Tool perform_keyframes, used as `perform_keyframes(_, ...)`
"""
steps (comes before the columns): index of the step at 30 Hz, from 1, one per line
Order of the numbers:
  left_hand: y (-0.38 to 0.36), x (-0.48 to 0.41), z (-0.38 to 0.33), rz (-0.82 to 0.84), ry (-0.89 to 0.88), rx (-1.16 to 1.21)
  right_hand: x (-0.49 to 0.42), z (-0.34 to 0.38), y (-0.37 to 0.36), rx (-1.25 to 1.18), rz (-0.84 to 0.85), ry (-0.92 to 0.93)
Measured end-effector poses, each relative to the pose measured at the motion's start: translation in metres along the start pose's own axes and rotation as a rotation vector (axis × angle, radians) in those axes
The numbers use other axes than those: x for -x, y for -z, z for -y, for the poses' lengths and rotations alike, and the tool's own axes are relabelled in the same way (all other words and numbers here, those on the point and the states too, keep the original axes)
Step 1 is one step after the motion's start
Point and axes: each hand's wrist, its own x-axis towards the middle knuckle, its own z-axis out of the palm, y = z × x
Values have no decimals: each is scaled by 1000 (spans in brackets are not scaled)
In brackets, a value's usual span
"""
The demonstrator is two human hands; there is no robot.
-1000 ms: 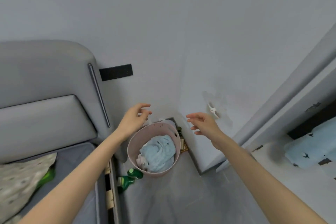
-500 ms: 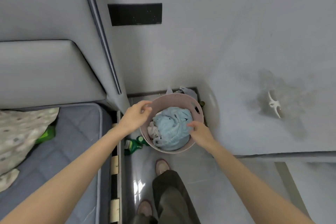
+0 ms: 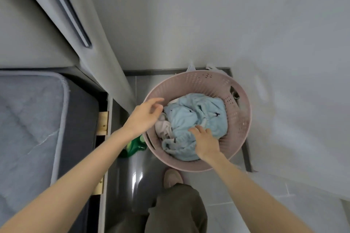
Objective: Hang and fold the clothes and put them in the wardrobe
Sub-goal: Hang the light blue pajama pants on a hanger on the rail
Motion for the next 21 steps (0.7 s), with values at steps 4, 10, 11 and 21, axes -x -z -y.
perform_keyframes(4,-26,-24,32,-1,-7,22,-37,-9,-40,228,-40,-30)
perform_keyframes(10,-42,-32,43,12,8,45,-42,-15,-49,492,-298,84)
perform_keyframes(11,-41,-29,40,19,9,40,-37,-16,-45,477,-284,90)
perform_keyframes(21,14,53,-70,95,-158,-111,82,3,127,51,-671,137)
